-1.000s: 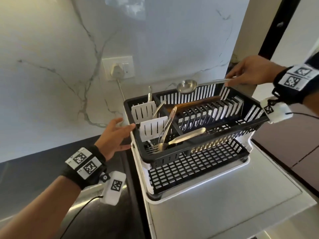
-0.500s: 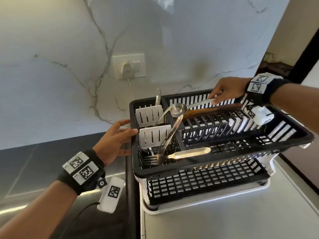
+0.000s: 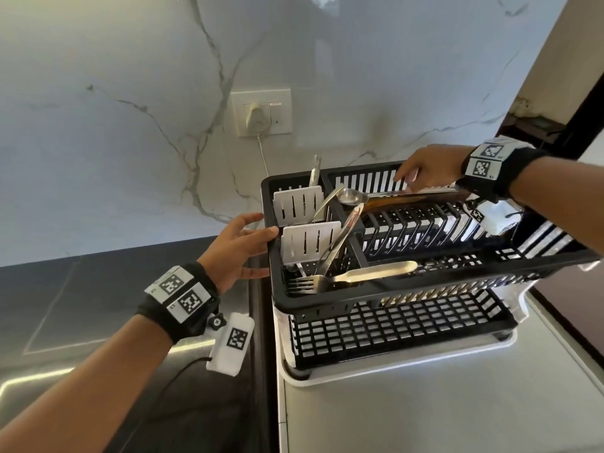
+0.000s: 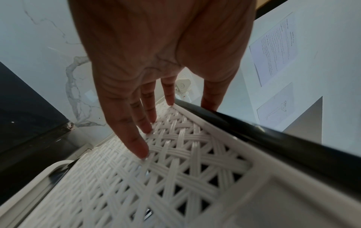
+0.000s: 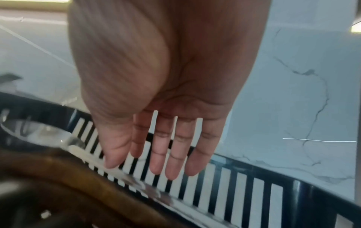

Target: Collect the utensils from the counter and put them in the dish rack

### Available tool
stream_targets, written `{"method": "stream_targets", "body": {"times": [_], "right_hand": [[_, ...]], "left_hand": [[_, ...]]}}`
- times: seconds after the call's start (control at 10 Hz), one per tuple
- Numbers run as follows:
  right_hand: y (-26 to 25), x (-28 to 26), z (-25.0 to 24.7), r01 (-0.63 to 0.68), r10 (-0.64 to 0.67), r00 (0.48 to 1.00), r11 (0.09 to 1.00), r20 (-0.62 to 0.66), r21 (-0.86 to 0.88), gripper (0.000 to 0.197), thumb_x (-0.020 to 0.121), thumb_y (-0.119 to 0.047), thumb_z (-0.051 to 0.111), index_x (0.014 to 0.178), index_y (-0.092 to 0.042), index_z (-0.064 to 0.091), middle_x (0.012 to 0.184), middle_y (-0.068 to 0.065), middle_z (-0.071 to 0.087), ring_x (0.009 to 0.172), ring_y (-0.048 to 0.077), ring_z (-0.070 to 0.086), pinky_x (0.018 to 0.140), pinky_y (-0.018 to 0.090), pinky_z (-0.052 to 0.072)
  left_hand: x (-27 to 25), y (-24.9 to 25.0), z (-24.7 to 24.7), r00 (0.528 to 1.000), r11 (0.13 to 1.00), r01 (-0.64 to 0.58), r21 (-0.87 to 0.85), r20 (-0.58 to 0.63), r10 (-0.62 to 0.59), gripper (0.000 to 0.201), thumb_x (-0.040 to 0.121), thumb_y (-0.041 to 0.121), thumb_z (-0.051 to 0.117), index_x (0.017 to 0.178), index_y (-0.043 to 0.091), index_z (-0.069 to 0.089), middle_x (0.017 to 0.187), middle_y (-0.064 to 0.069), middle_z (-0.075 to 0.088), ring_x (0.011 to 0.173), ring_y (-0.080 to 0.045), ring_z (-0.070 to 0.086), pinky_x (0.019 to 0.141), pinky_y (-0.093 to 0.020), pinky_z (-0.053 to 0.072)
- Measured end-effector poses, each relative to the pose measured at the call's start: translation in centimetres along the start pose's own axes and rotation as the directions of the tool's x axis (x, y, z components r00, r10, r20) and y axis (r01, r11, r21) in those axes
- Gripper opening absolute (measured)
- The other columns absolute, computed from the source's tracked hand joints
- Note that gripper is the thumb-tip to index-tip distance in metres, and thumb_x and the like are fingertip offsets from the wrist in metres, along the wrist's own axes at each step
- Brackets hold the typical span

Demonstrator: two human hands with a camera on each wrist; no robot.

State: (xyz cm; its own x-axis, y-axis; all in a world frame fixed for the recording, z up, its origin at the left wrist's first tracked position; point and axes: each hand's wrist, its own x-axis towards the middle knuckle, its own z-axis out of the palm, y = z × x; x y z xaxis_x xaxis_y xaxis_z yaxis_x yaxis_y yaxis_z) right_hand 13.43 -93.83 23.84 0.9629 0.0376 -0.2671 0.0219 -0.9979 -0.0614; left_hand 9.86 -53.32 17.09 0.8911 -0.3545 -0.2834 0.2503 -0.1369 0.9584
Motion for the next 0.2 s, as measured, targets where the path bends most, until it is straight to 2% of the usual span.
{"method": "stream_targets", "body": {"times": [0.1,0.2], "right_hand": [[-2.0,-2.7,-1.7,0.049,-0.044,0.992,0.998,-0.115,0.039,0.035,0.092,-0.038,0.066,0.126,-0.032,0.064,0.112,-0.006,0.073,0.108,0.017,0.063,0.107,0.044,0.038],[-5.1,-7.7,-3.0,0.113,-0.067,0.943,0.986,-0.327,0.122,0.030,0.092,-0.044,0.063,0.121,-0.037,0.066,0.104,-0.010,0.071,0.099,0.014,0.066,0.101,0.044,0.046]], "left_hand": [[-1.0,-0.6,-0.1,1.000,0.999,-0.011,0.045,0.011,0.011,0.044,0.086,0.041,0.066,0.125,0.022,0.056,0.117,-0.010,0.069,0.107,-0.027,0.068,0.081,-0.047,0.058],[-3.5,-2.5,-0.6,0.998,0.990,-0.059,0.129,-0.023,0.063,0.026,0.090,0.035,0.065,0.111,0.019,0.065,0.109,-0.013,0.070,0.102,-0.027,0.069,0.083,-0.042,0.059]]}}
